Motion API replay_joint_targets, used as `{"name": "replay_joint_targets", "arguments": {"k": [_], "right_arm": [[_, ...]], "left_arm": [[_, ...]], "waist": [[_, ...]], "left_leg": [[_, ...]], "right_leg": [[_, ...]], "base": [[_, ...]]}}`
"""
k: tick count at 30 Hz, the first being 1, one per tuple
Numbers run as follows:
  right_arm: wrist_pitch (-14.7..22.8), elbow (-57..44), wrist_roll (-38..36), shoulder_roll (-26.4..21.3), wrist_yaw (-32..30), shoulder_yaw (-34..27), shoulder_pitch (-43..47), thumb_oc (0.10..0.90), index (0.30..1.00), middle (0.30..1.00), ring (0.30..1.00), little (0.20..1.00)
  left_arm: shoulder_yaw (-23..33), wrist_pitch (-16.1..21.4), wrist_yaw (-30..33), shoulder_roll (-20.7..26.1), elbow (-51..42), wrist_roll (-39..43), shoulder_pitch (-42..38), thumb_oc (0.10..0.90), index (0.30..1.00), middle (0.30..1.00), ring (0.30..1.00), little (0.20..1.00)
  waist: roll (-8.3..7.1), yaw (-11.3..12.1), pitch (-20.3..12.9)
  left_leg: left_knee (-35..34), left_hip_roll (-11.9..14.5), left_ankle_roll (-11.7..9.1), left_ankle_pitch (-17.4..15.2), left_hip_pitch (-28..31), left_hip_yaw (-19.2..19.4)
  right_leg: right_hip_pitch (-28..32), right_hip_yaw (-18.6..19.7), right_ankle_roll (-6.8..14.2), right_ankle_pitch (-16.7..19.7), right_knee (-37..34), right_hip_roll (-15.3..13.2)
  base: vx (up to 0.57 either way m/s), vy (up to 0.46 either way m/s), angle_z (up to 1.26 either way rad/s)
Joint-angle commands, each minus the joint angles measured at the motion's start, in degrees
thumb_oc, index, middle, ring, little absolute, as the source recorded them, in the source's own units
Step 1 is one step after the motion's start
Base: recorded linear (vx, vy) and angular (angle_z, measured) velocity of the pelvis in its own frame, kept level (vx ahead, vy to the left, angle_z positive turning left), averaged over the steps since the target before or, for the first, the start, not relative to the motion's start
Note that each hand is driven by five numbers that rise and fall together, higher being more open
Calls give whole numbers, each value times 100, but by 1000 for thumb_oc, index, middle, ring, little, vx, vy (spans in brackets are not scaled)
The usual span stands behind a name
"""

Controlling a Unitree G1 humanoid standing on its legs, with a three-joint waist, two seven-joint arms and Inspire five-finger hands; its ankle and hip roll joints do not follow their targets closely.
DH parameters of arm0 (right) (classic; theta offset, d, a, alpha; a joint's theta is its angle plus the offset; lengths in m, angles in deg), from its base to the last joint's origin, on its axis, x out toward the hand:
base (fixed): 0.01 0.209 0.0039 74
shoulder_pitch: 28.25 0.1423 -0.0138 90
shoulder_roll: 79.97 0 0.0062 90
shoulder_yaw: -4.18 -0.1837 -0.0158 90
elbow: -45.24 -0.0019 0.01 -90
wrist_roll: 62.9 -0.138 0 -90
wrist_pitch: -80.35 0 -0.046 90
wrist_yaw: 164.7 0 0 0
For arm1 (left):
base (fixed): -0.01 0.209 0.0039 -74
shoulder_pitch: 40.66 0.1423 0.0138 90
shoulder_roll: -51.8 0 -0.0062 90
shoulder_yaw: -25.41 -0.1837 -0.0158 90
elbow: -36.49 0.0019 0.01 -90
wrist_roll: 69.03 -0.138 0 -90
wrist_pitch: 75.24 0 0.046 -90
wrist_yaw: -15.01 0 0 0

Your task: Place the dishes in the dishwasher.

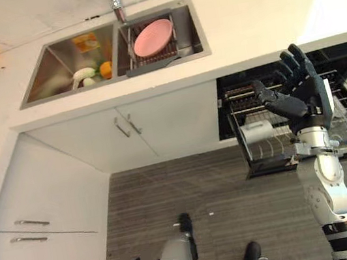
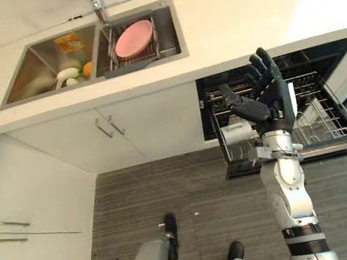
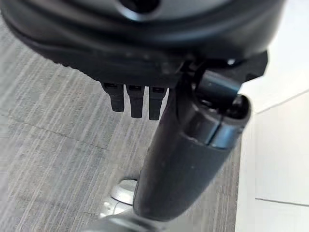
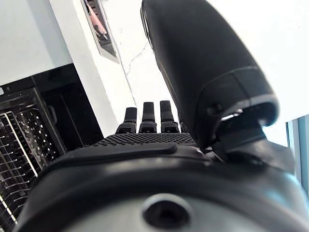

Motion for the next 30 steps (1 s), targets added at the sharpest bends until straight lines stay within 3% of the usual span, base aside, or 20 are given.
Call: {"name": "replay_joint_targets", "arguments": {"k": [1, 2, 3, 4, 5, 6, 8, 9, 12, 13, 14, 15, 16, 18, 21, 22, 25, 30], "right_arm": [[582, -844, 506, -257, -80, -358, 412, 800, 900, 900, 900, 900], [496, -855, 493, -236, -23, -357, 454, 800, 900, 900, 900, 900], [497, -843, 680, -261, -44, -383, 450, 800, 900, 900, 900, 900], [496, -846, 683, -257, -46, -383, 448, 800, 900, 900, 900, 900], [471, -868, 785, -250, -90, -433, 492, 800, 900, 900, 900, 900], [471, -869, 787, -246, -91, -434, 492, 800, 900, 900, 900, 900], [456, -877, 862, -109, -108, -400, 517, 800, 900, 900, 900, 900], [455, -878, 864, -105, -109, -399, 518, 800, 900, 900, 900, 900], [405, -831, 1032, -79, -100, -369, 523, 800, 900, 900, 900, 900], [404, -833, 1034, -79, -101, -368, 524, 800, 900, 900, 900, 900], [379, -805, 1044, 19, -69, -388, 539, 800, 900, 900, 900, 900], [391, -737, 1042, 84, -120, -370, 553, 800, 900, 900, 900, 900], [384, -728, 970, 129, -65, -382, 484, 800, 900, 900, 900, 900], [375, -764, 949, 119, 2, -437, 405, 800, 900, 900, 900, 900], [443, -777, 847, 142, -71, -672, 355, 800, 900, 900, 900, 900], [503, -788, 848, 165, -142, -747, 261, 800, 900, 900, 900, 900], [520, -816, 895, 166, -180, -812, 120, 800, 900, 900, 900, 900], [491, -852, 904, 113, -152, -912, 19, 800, 900, 900, 900, 900]], "left_arm": [[-203, 103, 185, 265, 59, -119, -71, 800, 900, 900, 900, 900], [-175, 108, 146, 284, 78, -114, -28, 800, 900, 900, 900, 900], [-144, 85, 171, 299, 175, -194, -18, 800, 900, 900, 900, 900], [-144, 86, 170, 302, 177, -195, -18, 800, 900, 900, 900, 900], [-190, 26, 196, 359, 304, -398, -121, 800, 900, 900, 900, 900], [-190, 27, 196, 363, 307, -399, -124, 800, 900, 900, 900, 900], [-323, 10, 214, 428, 304, -575, -227, 800, 900, 900, 900, 900], [-321, 9, 213, 431, 303, -575, -227, 800, 900, 900, 900, 900], [-540, -7, 170, 493, 200, -772, -319, 800, 900, 900, 900, 900], [-538, -9, 170, 492, 199, -773, -320, 800, 900, 900, 900, 900], [-641, 2, 124, 509, 175, -794, -397, 800, 900, 900, 900, 900], [-705, -22, 85, 497, 183, -857, -410, 800, 900, 900, 900, 900], [-768, 11, 107, 527, 137, -893, -481, 800, 900, 900, 900, 900], [-834, 25, 83, 519, 55, -928, -570, 800, 900, 900, 900, 900], [-882, 41, 73, 509, -2, -911, -690, 800, 900, 900, 900, 900], [-963, 34, 10, 477, -2, -1000, -721, 800, 900, 900, 900, 900], [-1066, 28, -27, 461, -10, -1161, -730, 800, 900, 900, 900, 900], [-1110, 10, -55, 330, 14, -1261, -650, 800, 900, 900, 900, 900]], "waist": [[-364, 3, -147], [-355, 36, -253], [-461, 74, -388], [-473, 75, -386], [-590, 57, -470], [-602, 61, -466], [-730, -10, -579], [-744, -4, -580], [-757, -203, -512], [-766, -192, -510], [-570, -411, -366], [-489, -441, -320], [-395, -589, -302], [-321, -757, -221], [-363, -908, -158], [-430, -1001, -201], [-433, -1109, -204], [-412, -1060, -344]], "left_leg": [[-329, 288, 41, 350, -88, 295], [-452, 275, 91, 325, 88, 239], [-591, 132, 156, 394, 246, 260], [-602, 117, 161, 397, 256, 267], [-685, -98, 299, 261, 448, 335], [-690, -112, 306, 258, 457, 345], [-798, -461, 561, -65, 771, 429], [-797, -478, 573, -73, 772, 442], [-883, -875, 911, -393, 1111, 329], [-879, -889, 923, -400, 1110, 345], [-921, -912, 1034, -578, 1417, 189], [-921, -886, 1067, -668, 1512, 210], [-921, -848, 1040, -704, 1583, 80], [-921, -810, 983, -752, 1730, -85], [-921, -854, 936, -823, 1858, -267], [-921, -943, 906, -924, 1969, -376], [-921, -973, 907, -948, 2075, -505], [-921, -944, 821, -1046, 2215, -510]], "right_leg": [[922, 0, 592, -833, 90, -304], [965, 32, 647, -828, 90, -300], [1089, 1, 691, -762, 90, -411], [1093, -1, 699, -762, 90, -425], [1144, -39, 764, -601, 232, -636], [1145, -37, 773, -605, 239, -654], [954, -40, 939, -232, 938, -1075], [939, -29, 954, -239, 960, -1100], [424, 434, 1023, 489, 2412, -1371], [395, 461, 1037, 476, 2453, -1395], [-108, 736, 951, 477, 3201, -1246], [-297, 677, 931, 389, 3379, -1229], [-591, 912, 813, 98, 3345, -842], [-896, 1007, 670, -363, 2980, -435], [-1074, 974, 573, -367, 2185, -88], [-1144, 1033, 550, -258, 1599, 115], [-1113, 1283, 515, -276, 1589, 272], [-772, 1118, 358, -391, 1344, 313]], "base": [[327, 177, 17], [398, 329, -3], [322, 229, -24], [367, 315, -30], [156, 155, -20], [316, 337, -19], [236, 294, 3], [147, 240, 30], [142, 266, 26], [214, 323, 36], [205, 285, 47], [307, 312, 21], [272, 132, 20], [292, 29, 33], [251, -46, 31], [305, -50, 51], [161, -16, 47], [149, -95, 6]]}}
